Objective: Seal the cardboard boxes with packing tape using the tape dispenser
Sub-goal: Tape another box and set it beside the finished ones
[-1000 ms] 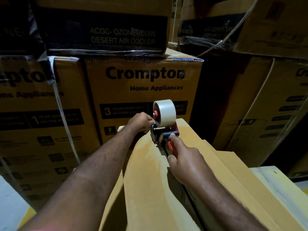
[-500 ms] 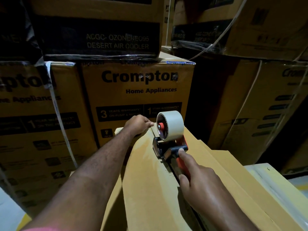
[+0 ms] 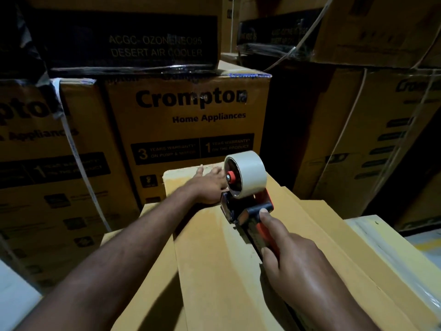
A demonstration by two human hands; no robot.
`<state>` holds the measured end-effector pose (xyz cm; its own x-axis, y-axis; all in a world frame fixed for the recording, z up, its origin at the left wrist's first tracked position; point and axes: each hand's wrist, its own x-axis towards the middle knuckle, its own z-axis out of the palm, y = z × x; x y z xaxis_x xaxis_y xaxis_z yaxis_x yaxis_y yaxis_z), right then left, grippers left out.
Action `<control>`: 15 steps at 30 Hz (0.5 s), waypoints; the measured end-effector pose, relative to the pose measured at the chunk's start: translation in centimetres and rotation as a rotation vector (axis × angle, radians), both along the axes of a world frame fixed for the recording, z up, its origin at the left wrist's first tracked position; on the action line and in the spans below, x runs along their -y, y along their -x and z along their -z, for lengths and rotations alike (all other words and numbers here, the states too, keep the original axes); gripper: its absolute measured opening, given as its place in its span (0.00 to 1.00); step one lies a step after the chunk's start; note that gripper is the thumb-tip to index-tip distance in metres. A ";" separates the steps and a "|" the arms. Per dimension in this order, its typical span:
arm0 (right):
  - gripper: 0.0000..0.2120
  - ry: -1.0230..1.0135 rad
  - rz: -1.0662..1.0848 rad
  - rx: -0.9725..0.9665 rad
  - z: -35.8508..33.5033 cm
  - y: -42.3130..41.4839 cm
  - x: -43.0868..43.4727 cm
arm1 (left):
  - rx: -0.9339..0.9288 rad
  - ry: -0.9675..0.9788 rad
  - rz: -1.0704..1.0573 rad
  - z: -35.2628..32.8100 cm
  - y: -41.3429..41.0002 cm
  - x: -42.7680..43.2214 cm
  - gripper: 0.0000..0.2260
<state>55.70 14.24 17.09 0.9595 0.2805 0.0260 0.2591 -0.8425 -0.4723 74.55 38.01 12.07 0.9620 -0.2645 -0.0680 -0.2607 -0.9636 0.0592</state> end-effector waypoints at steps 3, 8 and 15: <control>0.32 0.021 0.001 0.009 0.0 0.4 0.5 | -0.024 -0.025 -0.009 -0.2 0.0 0.1 0.29; 0.33 0.025 -0.004 -0.018 -0.3 1.9 2.2 | -0.016 -0.037 -0.029 -0.6 0.5 0.4 0.30; 0.33 0.082 -0.006 -0.066 -0.7 4.9 3.8 | -0.034 -0.081 -0.029 -0.4 0.2 0.0 0.31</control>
<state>50.83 10.47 17.83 0.9566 0.2850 -0.0601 0.2352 -0.8775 -0.4179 74.30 38.02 12.47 0.9658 -0.2292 -0.1211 -0.2322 -0.9726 -0.0111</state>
